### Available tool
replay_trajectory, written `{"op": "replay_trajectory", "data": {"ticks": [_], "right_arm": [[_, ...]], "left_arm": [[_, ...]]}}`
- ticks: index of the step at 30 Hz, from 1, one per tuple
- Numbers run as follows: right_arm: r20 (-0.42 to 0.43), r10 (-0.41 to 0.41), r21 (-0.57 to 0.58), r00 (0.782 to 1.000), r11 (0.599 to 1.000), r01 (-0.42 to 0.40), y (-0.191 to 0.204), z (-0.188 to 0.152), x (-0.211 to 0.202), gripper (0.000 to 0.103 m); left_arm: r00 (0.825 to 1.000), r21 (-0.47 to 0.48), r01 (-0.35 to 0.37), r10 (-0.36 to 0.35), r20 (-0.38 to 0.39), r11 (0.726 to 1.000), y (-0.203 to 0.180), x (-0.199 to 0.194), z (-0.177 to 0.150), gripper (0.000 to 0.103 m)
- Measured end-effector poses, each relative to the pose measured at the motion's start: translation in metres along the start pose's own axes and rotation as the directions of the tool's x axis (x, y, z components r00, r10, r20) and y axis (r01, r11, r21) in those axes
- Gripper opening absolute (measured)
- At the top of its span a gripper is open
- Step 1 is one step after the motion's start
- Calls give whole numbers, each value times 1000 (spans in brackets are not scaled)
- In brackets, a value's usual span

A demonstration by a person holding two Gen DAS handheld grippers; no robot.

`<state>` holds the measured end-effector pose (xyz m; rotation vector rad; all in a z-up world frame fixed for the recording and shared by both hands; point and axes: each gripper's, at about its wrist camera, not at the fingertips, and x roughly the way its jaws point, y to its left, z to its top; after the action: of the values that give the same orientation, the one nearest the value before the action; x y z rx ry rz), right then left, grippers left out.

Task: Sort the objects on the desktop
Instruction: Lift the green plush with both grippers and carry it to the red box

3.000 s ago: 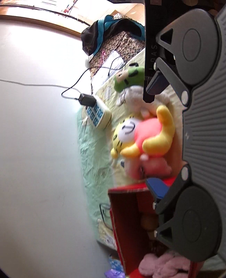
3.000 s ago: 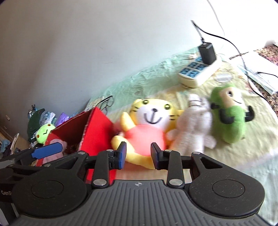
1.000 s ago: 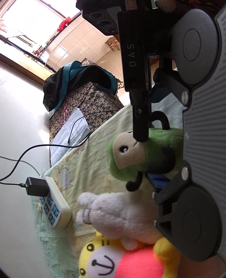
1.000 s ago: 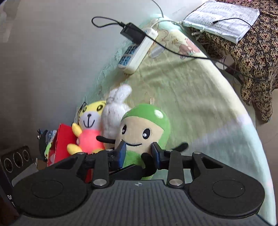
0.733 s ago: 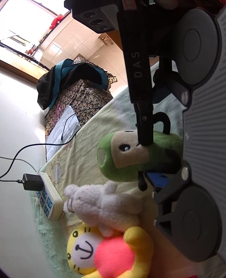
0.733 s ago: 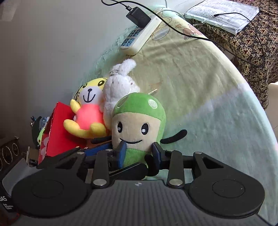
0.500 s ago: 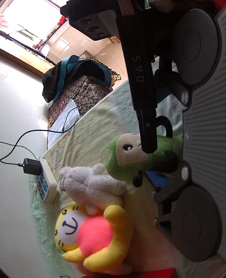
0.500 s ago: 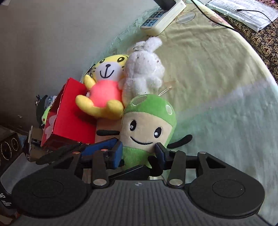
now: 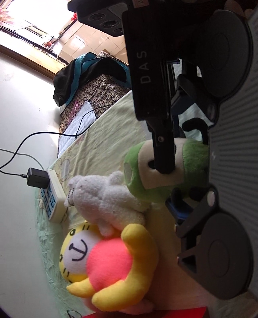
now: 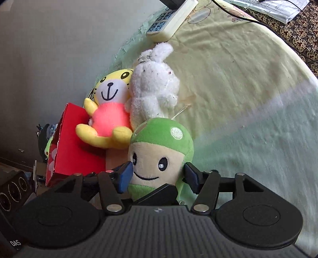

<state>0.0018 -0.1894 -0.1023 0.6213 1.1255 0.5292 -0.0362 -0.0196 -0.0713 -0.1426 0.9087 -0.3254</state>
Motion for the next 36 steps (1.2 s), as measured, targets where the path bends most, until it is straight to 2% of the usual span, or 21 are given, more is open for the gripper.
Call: {"op": "replay_trajectory", "data": {"ticks": [2,7,11,13,16,19,23,25,27,29,32,36], "right_arm": [[-6,8,-31,1000,999,-9,4,-3,-3,57],[-46,108,7,993,994,-108,10,-10,-8,55],[-20,117,-107,993,987,-118,47,-16,-13,55],[13,143,-163,990,977,-139,70,-16,-18,55],[57,214,-191,975,961,-200,107,-11,-22,55],[84,272,-275,959,931,-240,155,-3,-17,55],[92,318,-377,944,888,-262,218,2,12,55],[91,323,-427,942,867,-256,245,3,34,55],[84,310,-454,947,858,-240,268,1,60,55],[83,298,-469,951,854,-226,284,-2,85,55],[57,270,-446,961,869,-217,296,-7,123,55],[53,217,-449,975,877,-171,307,-14,156,55]], "left_arm": [[1000,-4,6,-6,9,1000,0,-7,-2,91],[998,36,-17,15,61,999,-3,-36,-5,91],[994,55,-44,38,105,998,5,-66,-4,91],[988,68,-50,39,152,996,13,-91,2,91],[969,90,-71,47,243,993,28,-133,12,91],[939,103,-118,77,335,988,51,-173,21,91],[904,98,-199,144,402,975,97,-212,30,91],[894,92,-242,185,409,966,124,-221,32,91],[891,65,-266,219,396,962,155,-226,33,91],[895,36,-274,241,376,961,183,-226,32,91],[901,3,-294,276,334,956,221,-222,26,90],[919,-49,-277,279,277,960,260,-213,17,88]]}}
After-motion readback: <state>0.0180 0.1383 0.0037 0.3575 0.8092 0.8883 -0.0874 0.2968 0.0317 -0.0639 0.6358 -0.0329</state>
